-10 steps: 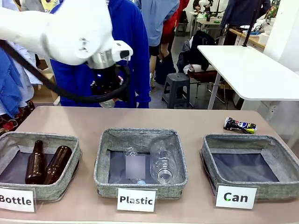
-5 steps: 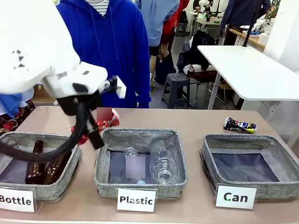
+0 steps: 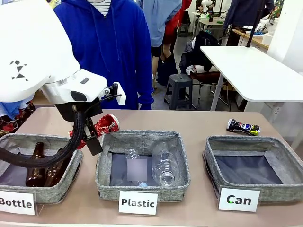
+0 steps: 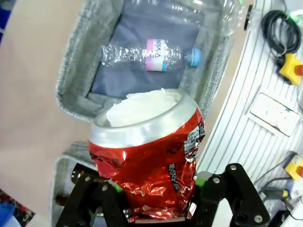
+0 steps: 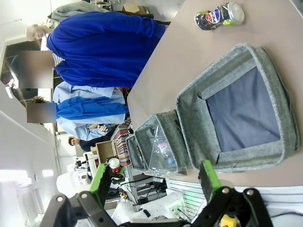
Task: Sort the can waste into the basket.
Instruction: Pick up the can waste from the table and place it in the right Fabric basket.
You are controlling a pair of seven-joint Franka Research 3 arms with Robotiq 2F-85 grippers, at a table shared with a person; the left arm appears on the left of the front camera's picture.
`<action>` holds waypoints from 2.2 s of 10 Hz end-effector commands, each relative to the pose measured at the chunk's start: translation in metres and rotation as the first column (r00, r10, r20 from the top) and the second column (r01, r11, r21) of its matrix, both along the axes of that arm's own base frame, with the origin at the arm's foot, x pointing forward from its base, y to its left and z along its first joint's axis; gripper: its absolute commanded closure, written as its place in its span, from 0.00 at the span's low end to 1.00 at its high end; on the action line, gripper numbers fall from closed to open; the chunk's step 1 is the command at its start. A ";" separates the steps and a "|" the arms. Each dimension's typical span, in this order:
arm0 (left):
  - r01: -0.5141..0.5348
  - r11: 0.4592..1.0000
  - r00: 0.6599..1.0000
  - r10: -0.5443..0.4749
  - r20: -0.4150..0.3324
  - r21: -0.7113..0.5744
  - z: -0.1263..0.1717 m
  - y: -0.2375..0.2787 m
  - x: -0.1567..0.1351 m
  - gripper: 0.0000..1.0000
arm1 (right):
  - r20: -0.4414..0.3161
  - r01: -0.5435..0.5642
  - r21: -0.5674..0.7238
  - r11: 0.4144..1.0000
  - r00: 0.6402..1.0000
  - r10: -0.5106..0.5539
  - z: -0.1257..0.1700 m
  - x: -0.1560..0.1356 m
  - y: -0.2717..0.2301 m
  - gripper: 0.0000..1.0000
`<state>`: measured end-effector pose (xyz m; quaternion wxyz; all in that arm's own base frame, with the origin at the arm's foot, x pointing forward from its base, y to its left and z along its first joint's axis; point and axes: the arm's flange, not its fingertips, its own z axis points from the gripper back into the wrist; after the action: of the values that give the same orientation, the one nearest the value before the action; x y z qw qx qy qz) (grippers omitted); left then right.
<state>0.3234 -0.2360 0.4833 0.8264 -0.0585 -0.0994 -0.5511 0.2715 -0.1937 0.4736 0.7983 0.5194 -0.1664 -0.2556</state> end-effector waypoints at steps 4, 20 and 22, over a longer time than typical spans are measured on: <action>0.430 0.881 0.891 -0.380 0.247 -0.198 0.003 -0.151 0.010 1.00 | -0.016 -0.057 -0.418 0.907 0.998 0.056 0.062 -0.056 -0.035 0.00; 0.558 0.830 0.826 -0.551 0.122 -0.031 -0.059 -0.471 0.046 0.39 | -0.087 -0.113 -0.541 0.834 0.993 0.078 0.049 -0.103 -0.078 0.00; 0.553 0.832 0.828 -0.545 0.131 -0.032 -0.058 -0.470 0.047 0.00 | -0.087 -0.113 -0.541 0.834 0.993 0.078 0.049 -0.103 -0.078 0.00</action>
<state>0.3664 -0.6977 0.4200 0.6153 -0.0936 -0.1435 -0.7694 0.1651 -0.2731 0.5183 0.9303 0.2743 -0.1802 -0.1638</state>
